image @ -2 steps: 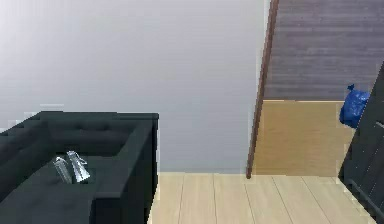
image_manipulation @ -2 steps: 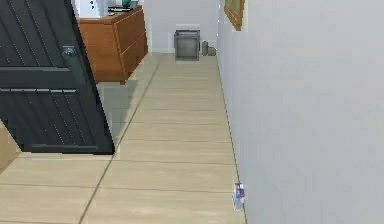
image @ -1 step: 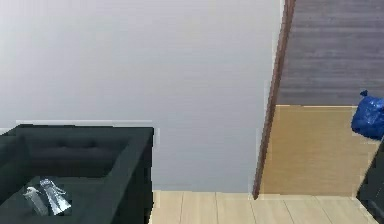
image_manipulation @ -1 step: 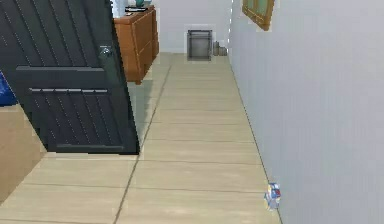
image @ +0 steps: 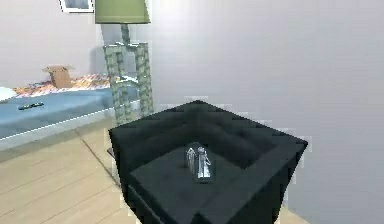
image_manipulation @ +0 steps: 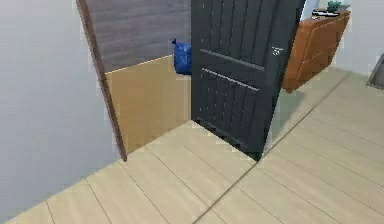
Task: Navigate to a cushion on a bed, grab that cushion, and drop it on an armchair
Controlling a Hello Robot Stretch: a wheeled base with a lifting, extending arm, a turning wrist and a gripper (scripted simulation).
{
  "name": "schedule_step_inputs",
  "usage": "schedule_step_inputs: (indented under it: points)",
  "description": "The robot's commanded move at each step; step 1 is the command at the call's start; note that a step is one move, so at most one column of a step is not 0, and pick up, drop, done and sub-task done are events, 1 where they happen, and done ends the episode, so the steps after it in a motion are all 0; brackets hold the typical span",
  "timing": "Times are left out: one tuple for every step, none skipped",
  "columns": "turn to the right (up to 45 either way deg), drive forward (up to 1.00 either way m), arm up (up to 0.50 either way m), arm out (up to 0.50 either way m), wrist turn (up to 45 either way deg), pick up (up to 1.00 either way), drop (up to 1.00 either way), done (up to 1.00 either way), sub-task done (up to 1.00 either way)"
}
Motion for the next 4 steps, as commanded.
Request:
schedule_step_inputs:
  points:
    - [-42.0, 0.0, 0.0, 0.0, 0.0, 0.0, 0.0, 0.0, 0.0]
    - [0.0, 1.0, 0.0, 0.0, 0.0, 0.0, 0.0, 0.0, 0.0]
    - [-3.0, 0.0, 0.0, 0.0, 0.0, 0.0, 0.0, 0.0, 0.0]
    - [0.0, 0.85, 0.0, 0.0, 0.0, 0.0, 0.0, 0.0, 0.0]
